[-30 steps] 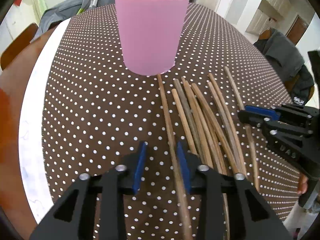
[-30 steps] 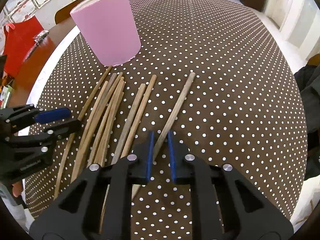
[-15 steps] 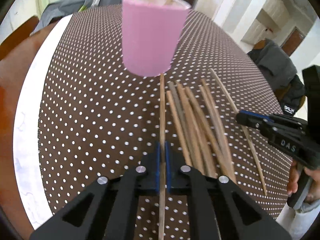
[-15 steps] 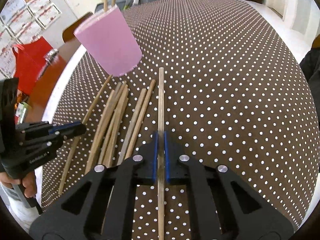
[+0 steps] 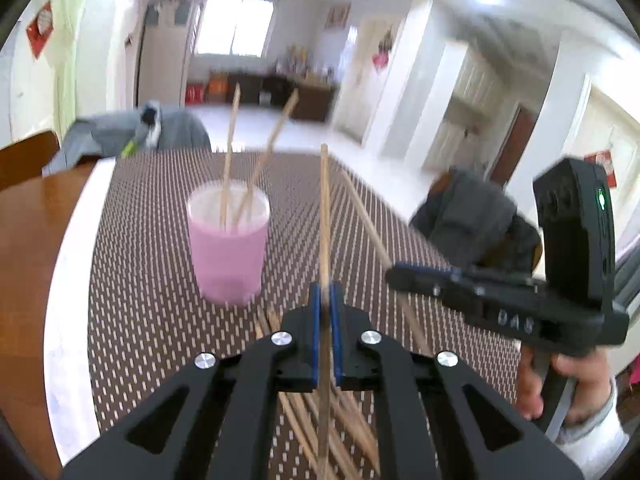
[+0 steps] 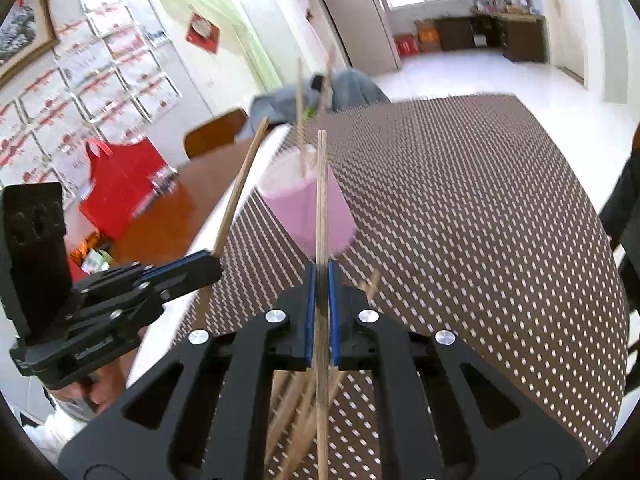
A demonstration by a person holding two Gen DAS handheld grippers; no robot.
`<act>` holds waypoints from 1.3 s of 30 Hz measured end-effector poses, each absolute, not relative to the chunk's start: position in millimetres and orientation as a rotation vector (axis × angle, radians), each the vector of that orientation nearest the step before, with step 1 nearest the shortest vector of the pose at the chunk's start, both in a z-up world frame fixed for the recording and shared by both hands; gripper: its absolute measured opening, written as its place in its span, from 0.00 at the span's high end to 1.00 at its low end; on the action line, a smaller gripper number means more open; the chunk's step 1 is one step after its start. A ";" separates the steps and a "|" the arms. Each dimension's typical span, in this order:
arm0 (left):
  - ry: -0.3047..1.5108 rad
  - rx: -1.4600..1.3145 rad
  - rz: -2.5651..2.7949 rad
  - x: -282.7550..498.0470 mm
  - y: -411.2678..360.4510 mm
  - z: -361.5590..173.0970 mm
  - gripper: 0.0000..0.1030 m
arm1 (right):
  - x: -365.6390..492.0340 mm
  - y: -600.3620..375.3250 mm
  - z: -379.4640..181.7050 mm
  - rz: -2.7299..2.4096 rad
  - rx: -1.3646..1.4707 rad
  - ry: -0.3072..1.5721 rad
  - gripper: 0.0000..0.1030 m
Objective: Organize utensils
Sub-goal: 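Lift both held sticks upright and carry them over the pink cup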
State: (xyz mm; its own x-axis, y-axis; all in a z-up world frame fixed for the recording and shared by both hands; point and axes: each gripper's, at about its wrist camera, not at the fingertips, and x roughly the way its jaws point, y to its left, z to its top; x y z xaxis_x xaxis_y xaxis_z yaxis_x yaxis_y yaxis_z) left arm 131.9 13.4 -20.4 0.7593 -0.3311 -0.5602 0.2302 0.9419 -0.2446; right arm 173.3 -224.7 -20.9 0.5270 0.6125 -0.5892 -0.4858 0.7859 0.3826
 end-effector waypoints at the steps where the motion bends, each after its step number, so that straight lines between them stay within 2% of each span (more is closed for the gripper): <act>1: 0.618 -0.178 -0.306 134.5 17.7 -16.7 0.95 | 174.3 -222.0 -16.4 0.669 0.192 0.753 0.94; 10: 0.318 -0.297 -0.228 158.6 43.5 23.9 0.95 | 196.2 -182.7 23.0 0.689 0.289 0.544 0.94; 20: 0.046 -0.345 -0.083 192.6 62.5 33.8 0.95 | 237.2 -155.4 40.5 0.650 0.373 0.305 0.94; 29: -0.084 -0.286 -0.008 214.2 60.9 31.3 0.95 | 248.5 -142.1 48.8 0.615 0.362 0.104 0.94; 39: -0.031 -0.245 0.034 237.8 66.0 2.2 0.95 | 267.8 -130.2 23.6 0.586 0.334 0.095 0.93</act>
